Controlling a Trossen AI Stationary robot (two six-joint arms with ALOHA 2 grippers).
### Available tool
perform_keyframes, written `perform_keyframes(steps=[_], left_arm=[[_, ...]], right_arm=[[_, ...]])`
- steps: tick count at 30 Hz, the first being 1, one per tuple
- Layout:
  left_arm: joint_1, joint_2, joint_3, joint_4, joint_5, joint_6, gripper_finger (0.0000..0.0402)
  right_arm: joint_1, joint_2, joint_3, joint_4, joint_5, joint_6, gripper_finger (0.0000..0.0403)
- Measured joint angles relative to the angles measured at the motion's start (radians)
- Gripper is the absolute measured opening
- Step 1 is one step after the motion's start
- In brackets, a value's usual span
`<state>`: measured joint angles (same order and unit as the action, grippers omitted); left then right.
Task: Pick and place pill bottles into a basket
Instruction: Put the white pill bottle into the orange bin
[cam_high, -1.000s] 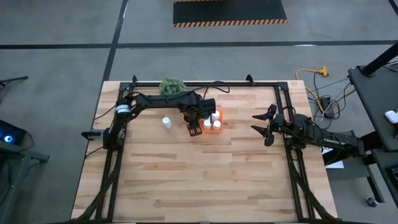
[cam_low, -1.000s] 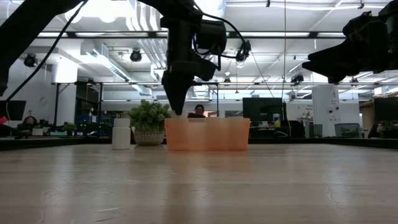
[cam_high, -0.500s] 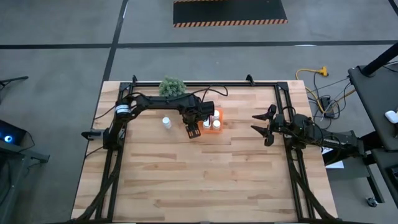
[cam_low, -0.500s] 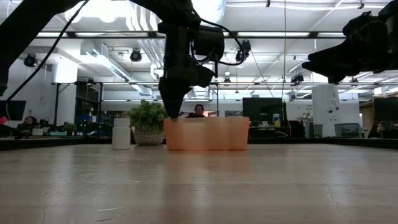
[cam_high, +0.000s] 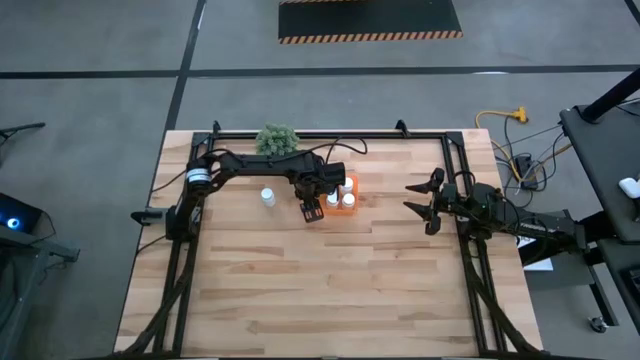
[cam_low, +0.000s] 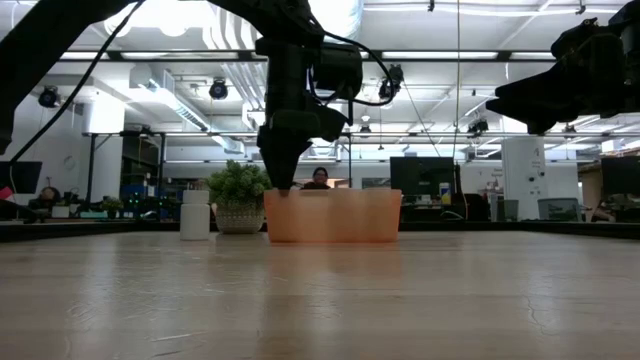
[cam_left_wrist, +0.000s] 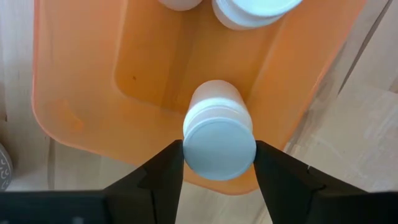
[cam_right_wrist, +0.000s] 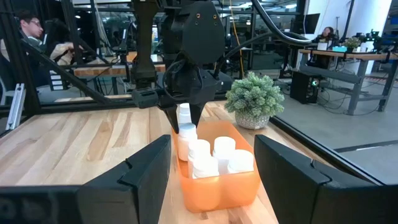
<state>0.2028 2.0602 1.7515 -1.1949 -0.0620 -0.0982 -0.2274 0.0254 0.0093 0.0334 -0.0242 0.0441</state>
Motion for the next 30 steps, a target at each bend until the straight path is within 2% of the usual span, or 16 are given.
perform_keyframes(steps=[13, 22, 30], left_arm=[[-0.001, -0.075, 0.031, -0.035, -0.001, -0.020, 0.0178], [-0.001, -0.115, 0.022, -0.187, -0.004, -0.112, 0.0178], [0.000, -0.120, 0.011, -0.211, -0.123, -0.232, 0.0178]], right_arm=[[0.000, 0.001, 0.000, 0.000, 0.000, 0.000, 0.0219], [0.000, 0.002, 0.000, 0.000, 0.001, 0.000, 0.0219], [0.000, 0.003, 0.000, 0.000, 0.000, 0.000, 0.0219]])
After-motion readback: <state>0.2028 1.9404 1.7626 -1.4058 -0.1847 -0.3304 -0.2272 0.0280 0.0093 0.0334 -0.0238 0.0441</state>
